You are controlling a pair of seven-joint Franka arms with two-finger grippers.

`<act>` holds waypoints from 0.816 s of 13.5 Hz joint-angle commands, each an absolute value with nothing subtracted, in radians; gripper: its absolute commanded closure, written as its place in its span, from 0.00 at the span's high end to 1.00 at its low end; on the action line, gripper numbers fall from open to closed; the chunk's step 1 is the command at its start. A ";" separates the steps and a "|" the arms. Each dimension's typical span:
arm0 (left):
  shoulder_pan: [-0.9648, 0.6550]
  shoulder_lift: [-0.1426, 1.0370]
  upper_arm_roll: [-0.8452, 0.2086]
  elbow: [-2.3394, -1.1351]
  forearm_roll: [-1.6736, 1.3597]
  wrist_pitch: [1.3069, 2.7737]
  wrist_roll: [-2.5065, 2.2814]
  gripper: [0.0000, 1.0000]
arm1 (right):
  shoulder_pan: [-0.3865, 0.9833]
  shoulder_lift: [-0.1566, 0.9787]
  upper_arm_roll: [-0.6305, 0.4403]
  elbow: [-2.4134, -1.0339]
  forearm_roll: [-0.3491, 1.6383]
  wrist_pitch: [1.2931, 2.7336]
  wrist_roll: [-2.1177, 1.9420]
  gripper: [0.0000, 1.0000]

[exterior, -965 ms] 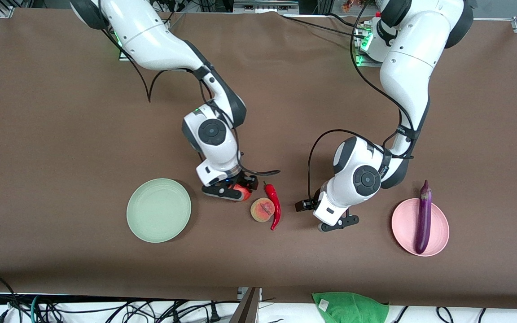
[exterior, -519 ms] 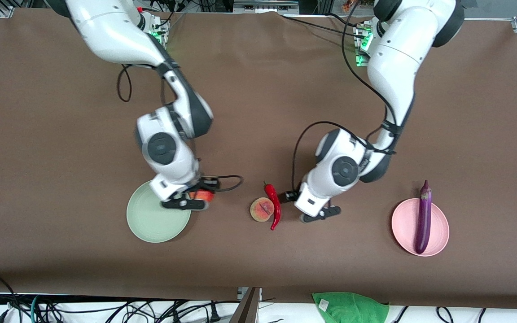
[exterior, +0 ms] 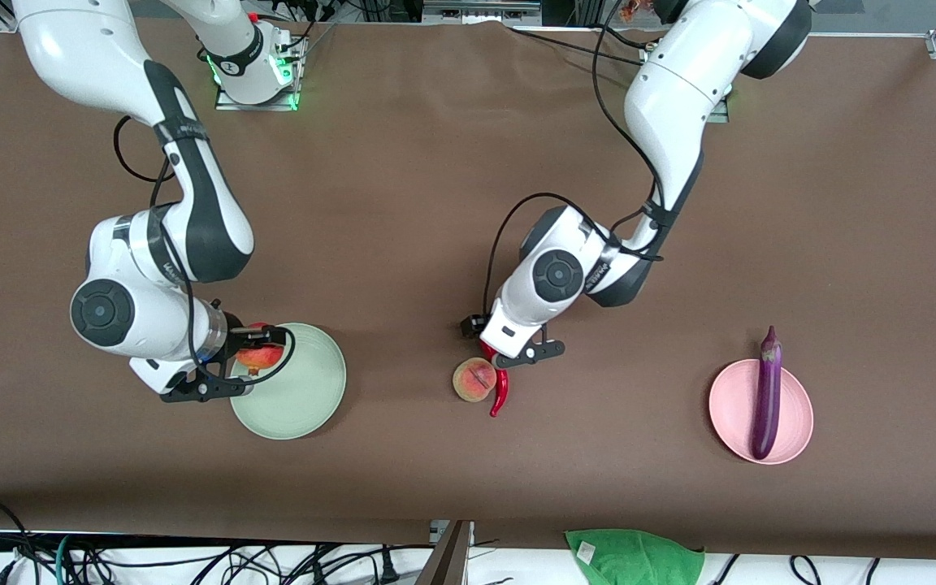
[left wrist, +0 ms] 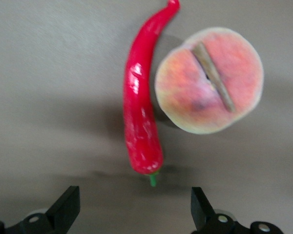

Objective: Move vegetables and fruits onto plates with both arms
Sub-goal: 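Place the pomegranate on the green plate while the left gripper grasps the chili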

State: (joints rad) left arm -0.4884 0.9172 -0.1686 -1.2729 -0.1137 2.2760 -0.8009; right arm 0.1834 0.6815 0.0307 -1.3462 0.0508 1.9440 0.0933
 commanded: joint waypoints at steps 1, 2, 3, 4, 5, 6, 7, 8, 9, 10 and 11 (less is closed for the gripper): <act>-0.515 0.887 -0.147 -1.325 -0.027 2.342 -0.836 1.00 | 0.155 0.770 0.044 -1.370 0.061 2.092 0.060 0.25; -0.523 0.887 -0.149 -1.325 0.035 2.359 -0.874 1.00 | 0.153 0.784 0.044 -1.396 0.061 2.145 0.060 0.44; -0.526 0.887 -0.149 -1.325 0.072 2.373 -0.906 0.99 | 0.153 0.785 0.044 -1.429 0.064 2.201 0.063 0.73; -0.526 0.887 -0.149 -1.325 0.092 2.382 -0.917 0.98 | 0.155 0.785 0.044 -1.446 0.064 2.230 0.061 1.00; -0.528 0.888 -0.149 -1.325 0.097 2.399 -0.919 0.96 | 0.155 0.782 0.044 -1.447 0.063 2.230 0.069 1.00; -0.531 0.893 -0.149 -1.325 0.100 2.414 -0.920 0.96 | 0.163 0.776 0.048 -1.436 0.063 2.224 0.081 1.00; -0.541 0.894 -0.143 -1.336 0.100 2.437 -0.920 0.96 | 0.172 0.769 0.051 -1.433 0.063 2.212 0.110 1.00; -0.548 0.894 -0.135 -1.359 0.115 2.482 -0.920 0.96 | 0.173 0.752 0.055 -1.433 0.063 2.188 0.141 1.00; -0.551 0.893 -0.133 -1.389 0.145 2.534 -0.923 0.96 | 0.176 0.738 0.067 -1.418 0.064 2.148 0.176 1.00; -0.551 0.894 -0.133 -1.413 0.158 2.574 -0.936 0.96 | 0.186 0.724 0.087 -1.390 0.064 2.097 0.239 1.00; -0.552 0.894 -0.133 -1.429 0.158 2.600 -0.937 0.96 | 0.195 0.718 0.112 -1.362 0.063 2.061 0.329 1.00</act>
State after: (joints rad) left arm -0.5382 0.9165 -0.1506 -1.3669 0.1235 2.5389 -0.9051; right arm 0.1794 0.7537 0.0775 -1.3924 0.0549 2.1356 0.2121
